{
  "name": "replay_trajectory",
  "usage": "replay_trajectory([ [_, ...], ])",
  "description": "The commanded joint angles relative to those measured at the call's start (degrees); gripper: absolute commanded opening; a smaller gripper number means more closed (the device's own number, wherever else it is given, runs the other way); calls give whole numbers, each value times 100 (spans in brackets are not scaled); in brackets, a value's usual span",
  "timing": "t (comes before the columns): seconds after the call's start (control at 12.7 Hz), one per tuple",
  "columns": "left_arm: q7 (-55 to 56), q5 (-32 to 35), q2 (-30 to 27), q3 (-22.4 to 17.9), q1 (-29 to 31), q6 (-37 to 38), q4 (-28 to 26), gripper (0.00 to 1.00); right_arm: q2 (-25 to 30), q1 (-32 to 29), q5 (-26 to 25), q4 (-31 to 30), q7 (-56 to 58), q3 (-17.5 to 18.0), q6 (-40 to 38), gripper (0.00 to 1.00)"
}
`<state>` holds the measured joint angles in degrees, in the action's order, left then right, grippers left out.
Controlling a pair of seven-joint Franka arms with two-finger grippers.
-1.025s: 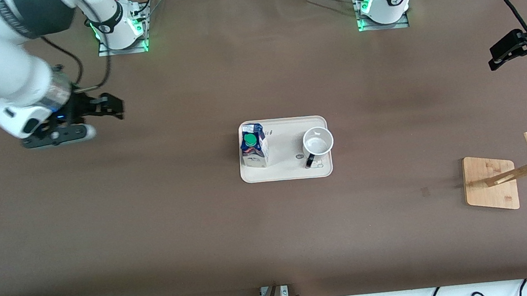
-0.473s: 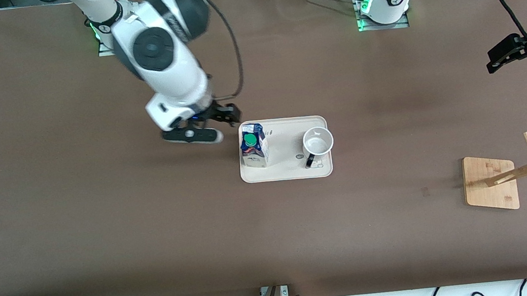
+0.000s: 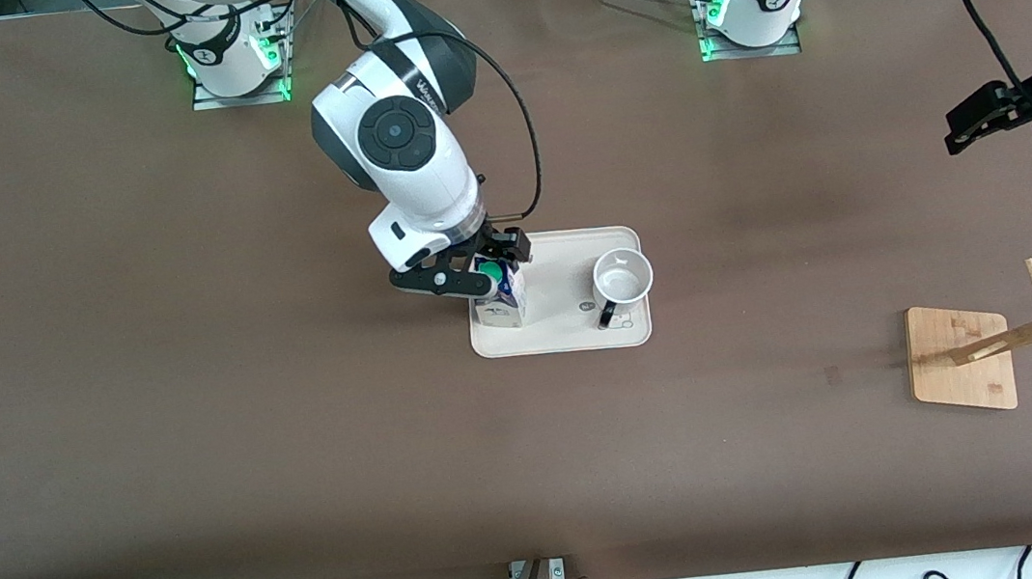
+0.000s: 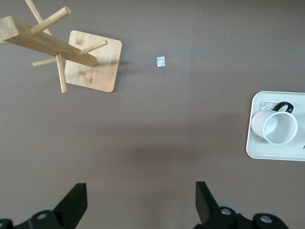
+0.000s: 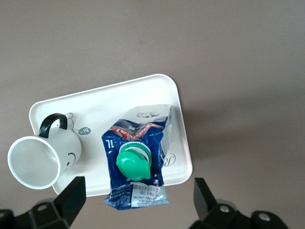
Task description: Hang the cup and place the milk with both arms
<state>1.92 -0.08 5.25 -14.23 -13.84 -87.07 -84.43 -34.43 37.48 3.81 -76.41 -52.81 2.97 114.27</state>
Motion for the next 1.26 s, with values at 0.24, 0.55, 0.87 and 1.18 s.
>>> replay_trajectory([
  [0.24, -105, -499, 283, -36, 21, -258, 111, 100, -265, 268, -284, 118, -247, -69, 8, 98],
  [0.55, -131, -1573, 695, -45, 706, -450, 119, 100, -309, 286, -381, 92, -186, -78, 16, 64],
  [0.87, -43, -1127, 740, 16, 637, -478, 137, 100, -196, 216, -363, 135, -80, -104, -97, 54],
  [1.18, -61, -986, 766, 8, 349, -530, 85, 100, 234, -362, -301, 303, 953, -122, -887, 54],
])
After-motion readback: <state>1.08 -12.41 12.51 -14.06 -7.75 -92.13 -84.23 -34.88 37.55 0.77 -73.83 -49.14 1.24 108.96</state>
